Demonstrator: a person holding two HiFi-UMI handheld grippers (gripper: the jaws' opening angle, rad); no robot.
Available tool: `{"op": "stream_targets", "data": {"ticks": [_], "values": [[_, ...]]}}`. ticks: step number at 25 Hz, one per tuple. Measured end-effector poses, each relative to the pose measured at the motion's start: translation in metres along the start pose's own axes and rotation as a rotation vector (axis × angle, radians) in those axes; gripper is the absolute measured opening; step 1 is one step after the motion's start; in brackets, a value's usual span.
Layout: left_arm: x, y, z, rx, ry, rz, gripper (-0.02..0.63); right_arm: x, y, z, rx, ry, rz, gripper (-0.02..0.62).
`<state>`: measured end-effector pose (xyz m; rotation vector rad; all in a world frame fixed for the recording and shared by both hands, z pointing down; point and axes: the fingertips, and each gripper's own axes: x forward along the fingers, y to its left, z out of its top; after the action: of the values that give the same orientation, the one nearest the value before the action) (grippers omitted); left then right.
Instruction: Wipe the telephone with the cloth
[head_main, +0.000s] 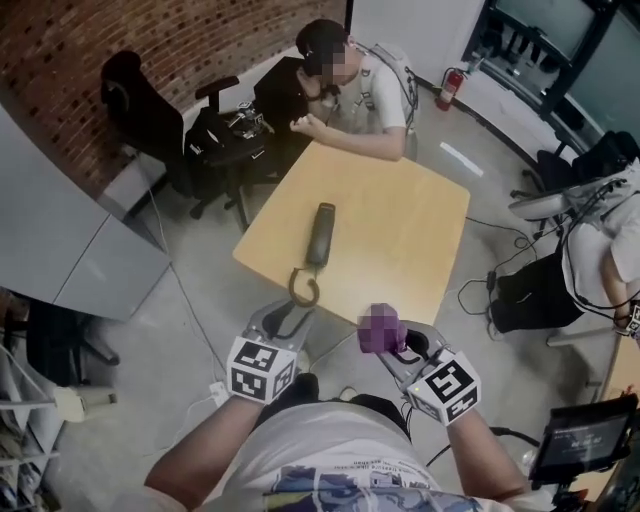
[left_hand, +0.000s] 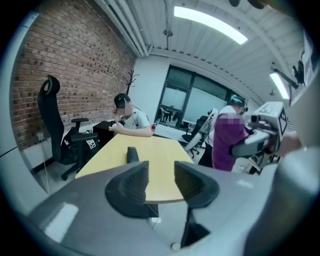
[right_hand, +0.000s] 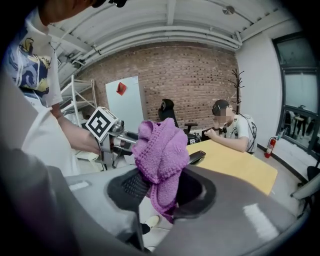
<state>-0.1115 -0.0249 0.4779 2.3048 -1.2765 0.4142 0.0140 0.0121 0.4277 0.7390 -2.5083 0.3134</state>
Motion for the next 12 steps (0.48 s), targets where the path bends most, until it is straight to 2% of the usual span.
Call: {"op": "stream_targets", "data": {"ticks": [6, 12], "values": [[0.059, 0.044, 0.006, 0.032, 0.039, -0.011, 0.177, 0.026, -0.022, 0.025, 0.029, 0.010, -0.103, 0.123], [0.122, 0.067, -0.002, 0.021, 0.115, 0.041, 0.215, 0.034, -0.039, 0.027, 0.034, 0.048, -0.103, 0.123]]}}
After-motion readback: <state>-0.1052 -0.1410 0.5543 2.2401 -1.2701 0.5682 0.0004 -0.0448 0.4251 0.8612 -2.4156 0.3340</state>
